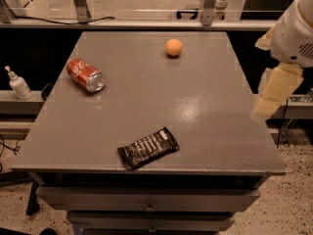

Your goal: Place coke can upright

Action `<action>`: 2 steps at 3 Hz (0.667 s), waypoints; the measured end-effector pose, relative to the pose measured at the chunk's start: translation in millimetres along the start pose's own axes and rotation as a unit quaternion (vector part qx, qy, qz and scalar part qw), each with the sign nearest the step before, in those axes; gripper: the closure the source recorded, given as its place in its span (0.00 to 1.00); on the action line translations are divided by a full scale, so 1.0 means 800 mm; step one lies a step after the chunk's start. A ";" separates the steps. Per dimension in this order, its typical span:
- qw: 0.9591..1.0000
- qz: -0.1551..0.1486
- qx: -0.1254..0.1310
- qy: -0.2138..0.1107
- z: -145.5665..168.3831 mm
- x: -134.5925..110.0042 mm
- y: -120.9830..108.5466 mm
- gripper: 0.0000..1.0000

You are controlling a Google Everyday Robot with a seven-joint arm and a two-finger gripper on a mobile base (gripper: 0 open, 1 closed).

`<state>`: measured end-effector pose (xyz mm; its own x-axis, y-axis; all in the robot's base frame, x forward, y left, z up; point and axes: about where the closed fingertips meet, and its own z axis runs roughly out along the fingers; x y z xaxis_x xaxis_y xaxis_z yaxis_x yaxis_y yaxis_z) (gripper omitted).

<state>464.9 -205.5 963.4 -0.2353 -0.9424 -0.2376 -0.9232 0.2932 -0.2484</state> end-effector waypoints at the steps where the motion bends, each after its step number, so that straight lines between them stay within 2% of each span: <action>1: 1.000 0.022 0.010 -0.012 0.045 -0.035 -0.046 0.00; 2: 0.998 0.056 0.024 -0.019 0.085 -0.076 -0.093 0.00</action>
Offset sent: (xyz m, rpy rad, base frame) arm 0.1733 0.0802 -0.0466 0.1000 -0.0562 -0.2177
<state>568.7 -159.0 932.6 -0.3246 -0.8967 -0.3010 -0.8759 0.4051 -0.2620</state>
